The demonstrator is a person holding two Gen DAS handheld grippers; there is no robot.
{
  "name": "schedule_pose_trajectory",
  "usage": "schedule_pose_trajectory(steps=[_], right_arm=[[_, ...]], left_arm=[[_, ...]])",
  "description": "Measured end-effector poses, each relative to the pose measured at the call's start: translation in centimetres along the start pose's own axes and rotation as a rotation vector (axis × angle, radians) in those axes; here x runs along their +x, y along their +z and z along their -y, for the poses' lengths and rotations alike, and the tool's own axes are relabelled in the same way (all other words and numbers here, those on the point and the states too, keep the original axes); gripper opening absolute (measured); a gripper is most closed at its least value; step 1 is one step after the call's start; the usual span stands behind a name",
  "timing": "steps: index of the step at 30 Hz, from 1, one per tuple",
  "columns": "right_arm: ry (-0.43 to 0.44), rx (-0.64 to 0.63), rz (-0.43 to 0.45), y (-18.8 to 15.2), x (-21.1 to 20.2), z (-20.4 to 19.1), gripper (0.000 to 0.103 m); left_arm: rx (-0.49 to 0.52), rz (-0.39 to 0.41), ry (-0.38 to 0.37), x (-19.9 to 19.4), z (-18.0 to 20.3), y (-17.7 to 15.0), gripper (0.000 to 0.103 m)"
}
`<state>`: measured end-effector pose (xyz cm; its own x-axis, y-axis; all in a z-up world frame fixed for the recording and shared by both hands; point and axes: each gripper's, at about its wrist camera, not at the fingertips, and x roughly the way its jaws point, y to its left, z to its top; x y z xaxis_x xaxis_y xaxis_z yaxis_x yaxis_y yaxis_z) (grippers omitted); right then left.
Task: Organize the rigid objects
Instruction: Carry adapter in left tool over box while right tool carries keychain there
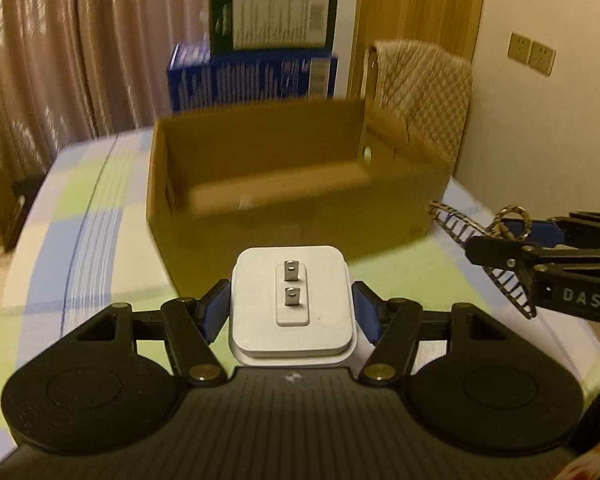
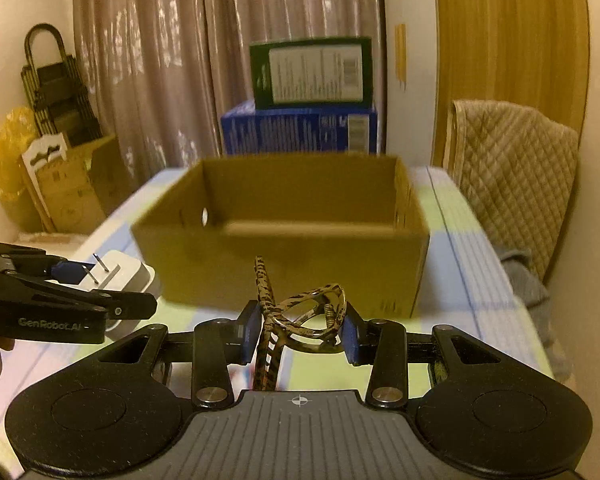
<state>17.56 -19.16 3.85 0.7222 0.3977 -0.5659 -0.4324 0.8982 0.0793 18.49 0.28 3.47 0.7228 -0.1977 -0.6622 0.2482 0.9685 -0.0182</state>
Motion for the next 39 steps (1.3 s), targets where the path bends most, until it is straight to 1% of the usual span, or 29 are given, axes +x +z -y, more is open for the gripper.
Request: schedule_pose_trajectory(steps=[2, 5, 8, 10, 15, 20, 31, 39], right_arm=[[0.001, -0.002, 0.013, 2.0, 0.7, 0.9, 0.038], [-0.005, -0.013, 0.030, 4.7, 1.7, 2.0, 0.038], [-0.013, -0.023, 0.040, 7.2, 3.0, 3.0, 0.038], [-0.016, -0.029, 0.050, 8.7, 3.7, 3.4, 0.038], [-0.009, -0.040, 0.060, 11.2, 5.4, 3.8, 0.038], [-0.002, -0.042, 0.030, 11.9, 7.2, 4.0, 0.038], [0.009, -0.006, -0.047, 11.0, 9.8, 4.8, 0.038], [-0.009, -0.005, -0.083, 11.4, 12.0, 5.6, 0.038]], left_arm=[[0.010, 0.020, -0.003, 0.2, -0.1, 2.1, 0.060], [-0.001, 0.045, -0.010, 0.8, -0.7, 5.1, 0.060], [-0.007, 0.064, -0.001, 1.7, -1.6, 7.7, 0.060], [-0.002, 0.072, 0.008, 2.2, -2.0, 9.0, 0.060], [-0.001, 0.071, 0.019, 3.7, -3.1, 11.3, 0.060], [-0.015, 0.044, 0.027, 5.1, -3.9, 11.9, 0.060], [-0.028, -0.011, 0.030, 7.1, -5.2, 11.3, 0.060], [-0.040, -0.050, 0.049, 9.9, -6.8, 11.8, 0.060]])
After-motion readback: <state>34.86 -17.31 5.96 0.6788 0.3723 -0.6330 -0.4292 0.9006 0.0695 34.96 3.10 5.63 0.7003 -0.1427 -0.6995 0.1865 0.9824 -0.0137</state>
